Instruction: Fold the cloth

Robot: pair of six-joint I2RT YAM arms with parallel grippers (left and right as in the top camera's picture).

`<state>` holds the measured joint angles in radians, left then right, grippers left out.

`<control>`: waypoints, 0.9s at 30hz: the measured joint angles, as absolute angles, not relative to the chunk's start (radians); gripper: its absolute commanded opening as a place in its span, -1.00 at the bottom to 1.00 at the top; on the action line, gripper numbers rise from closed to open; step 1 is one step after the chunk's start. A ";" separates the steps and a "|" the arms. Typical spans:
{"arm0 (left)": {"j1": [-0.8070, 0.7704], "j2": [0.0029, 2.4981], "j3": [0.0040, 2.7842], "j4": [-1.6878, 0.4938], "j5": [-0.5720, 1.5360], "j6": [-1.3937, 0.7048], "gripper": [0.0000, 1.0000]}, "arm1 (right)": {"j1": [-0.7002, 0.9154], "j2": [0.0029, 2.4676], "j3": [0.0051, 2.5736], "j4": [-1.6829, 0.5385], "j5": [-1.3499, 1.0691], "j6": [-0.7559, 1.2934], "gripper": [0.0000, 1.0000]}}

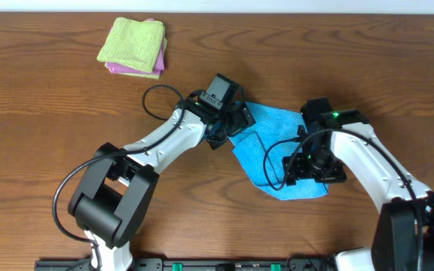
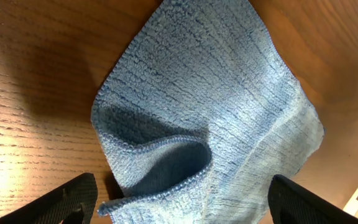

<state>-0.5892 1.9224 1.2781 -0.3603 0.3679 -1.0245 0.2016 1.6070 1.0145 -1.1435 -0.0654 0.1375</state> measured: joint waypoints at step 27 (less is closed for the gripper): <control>-0.643 1.978 1.279 -0.405 0.516 -0.667 0.83 | 0.083 1.662 1.015 -0.604 0.010 0.152 0.05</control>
